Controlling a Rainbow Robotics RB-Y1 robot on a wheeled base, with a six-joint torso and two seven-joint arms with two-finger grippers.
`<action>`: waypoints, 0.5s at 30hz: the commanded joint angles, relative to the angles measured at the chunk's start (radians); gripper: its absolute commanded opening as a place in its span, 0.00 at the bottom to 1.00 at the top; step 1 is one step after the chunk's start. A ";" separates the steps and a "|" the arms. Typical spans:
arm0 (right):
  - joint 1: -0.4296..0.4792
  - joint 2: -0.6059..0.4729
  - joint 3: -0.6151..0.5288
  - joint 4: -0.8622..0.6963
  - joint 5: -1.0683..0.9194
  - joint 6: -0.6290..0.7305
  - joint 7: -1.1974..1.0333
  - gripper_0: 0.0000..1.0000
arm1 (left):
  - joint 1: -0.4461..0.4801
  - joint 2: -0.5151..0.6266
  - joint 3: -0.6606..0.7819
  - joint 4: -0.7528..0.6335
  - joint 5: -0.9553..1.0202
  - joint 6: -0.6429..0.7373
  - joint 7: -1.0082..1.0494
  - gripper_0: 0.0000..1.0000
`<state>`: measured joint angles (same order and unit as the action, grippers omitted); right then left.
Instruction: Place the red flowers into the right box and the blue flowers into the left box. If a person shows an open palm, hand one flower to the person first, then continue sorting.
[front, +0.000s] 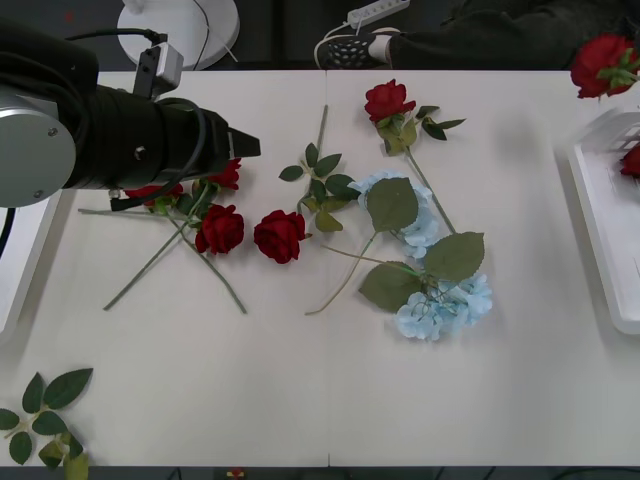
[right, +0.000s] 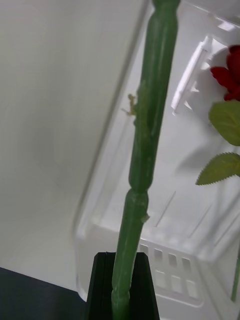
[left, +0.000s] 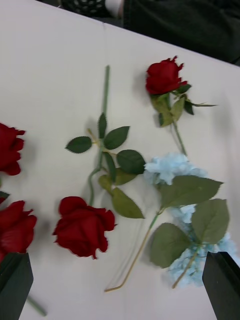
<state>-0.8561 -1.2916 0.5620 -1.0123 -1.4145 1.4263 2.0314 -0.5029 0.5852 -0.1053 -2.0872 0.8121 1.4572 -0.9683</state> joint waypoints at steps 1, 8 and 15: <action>0.000 -0.061 0.006 0.089 0.075 -0.021 0.024 0.00 | 0.015 0.076 0.061 0.032 0.013 0.051 -0.268 1.00; 0.022 -0.060 0.006 0.213 0.166 -0.081 0.136 0.00 | 0.012 0.117 0.064 0.151 -0.022 0.022 -0.553 1.00; 0.146 -0.055 -0.001 0.248 0.152 -0.244 0.181 0.00 | 0.007 0.133 0.064 0.262 -0.050 -0.009 -0.802 1.00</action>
<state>-0.7802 -1.2925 0.5620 -0.7763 -1.2605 1.2351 2.1786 -0.5000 0.6736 -0.0650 -1.8540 0.7824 1.4741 -1.5665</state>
